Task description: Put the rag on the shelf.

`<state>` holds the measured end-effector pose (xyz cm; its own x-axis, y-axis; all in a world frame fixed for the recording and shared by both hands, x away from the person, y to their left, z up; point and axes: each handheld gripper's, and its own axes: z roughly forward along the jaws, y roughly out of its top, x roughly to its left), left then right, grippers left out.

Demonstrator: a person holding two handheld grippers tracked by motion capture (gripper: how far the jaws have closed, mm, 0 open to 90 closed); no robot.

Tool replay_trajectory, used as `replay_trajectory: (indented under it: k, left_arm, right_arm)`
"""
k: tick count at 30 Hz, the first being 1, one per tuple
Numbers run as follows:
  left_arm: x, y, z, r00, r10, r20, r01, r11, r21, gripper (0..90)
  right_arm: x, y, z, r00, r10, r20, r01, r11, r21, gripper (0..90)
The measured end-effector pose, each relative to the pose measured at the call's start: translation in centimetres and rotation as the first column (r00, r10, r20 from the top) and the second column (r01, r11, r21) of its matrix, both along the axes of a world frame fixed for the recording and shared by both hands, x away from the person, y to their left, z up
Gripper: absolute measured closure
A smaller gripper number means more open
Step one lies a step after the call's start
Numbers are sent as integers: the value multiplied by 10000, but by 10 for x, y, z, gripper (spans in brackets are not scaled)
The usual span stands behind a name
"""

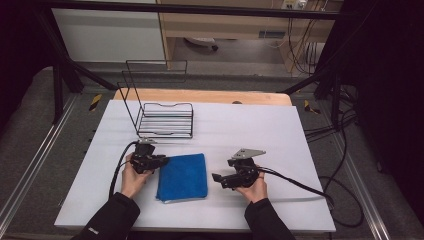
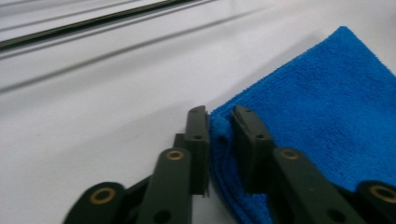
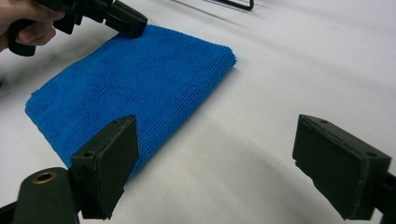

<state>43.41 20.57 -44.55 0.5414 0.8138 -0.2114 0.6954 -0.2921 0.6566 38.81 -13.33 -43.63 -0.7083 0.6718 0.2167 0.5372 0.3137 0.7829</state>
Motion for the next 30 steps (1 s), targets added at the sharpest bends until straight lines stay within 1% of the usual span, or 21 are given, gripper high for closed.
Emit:
replay_trajectory:
  k: [3,5,8,10,13,17,20,23,25,27,29,30]
  left_arm:
    - [0,-1,0,10000,-1,-23,1,10000,30,803]
    - [-1,-1,0,10000,-15,17,15,10000,45,810]
    - [-1,-1,-1,9999,-53,89,53,10000,57,814]
    - [-2,-1,-1,9998,-83,162,82,9999,90,814]
    - [-2,-1,-2,9997,-97,214,95,9999,91,813]
    - [-3,-2,-2,9995,-79,296,76,9999,100,813]
    - [-3,-2,-2,9995,-100,299,97,9999,90,813]
    - [-3,-1,-3,9995,-108,289,106,9999,63,812]
    - [-3,-1,-3,9992,-135,368,133,9999,57,811]
    - [-4,-2,-3,9991,-128,409,125,9999,80,811]
    - [-4,-2,-3,9990,-116,429,110,9999,133,810]
    - [-4,-3,-3,9989,-127,454,119,9998,158,810]
  right_arm:
    - [3,2,0,9999,-91,-44,91,9998,172,163]
    - [7,5,0,9997,-180,-165,186,9991,373,176]
    - [15,13,2,9998,-218,16,218,9996,154,204]
    - [21,20,2,9997,-250,62,249,9994,226,230]
    - [31,33,2,9995,-300,105,298,9994,191,283]
    - [46,47,0,9991,-417,-70,417,9991,-91,376]
    - [54,54,-5,9981,-543,-302,541,9985,-68,447]
    - [61,59,-10,9968,-582,-557,571,9981,-212,514]
    - [64,63,-13,9962,-563,-664,545,9981,-288,551]
    - [66,64,-15,9961,-519,-710,503,9984,-251,593]
    - [67,64,-18,9951,-504,-845,477,9983,-332,641]
    - [67,65,-19,9939,-479,-993,448,9984,-330,650]
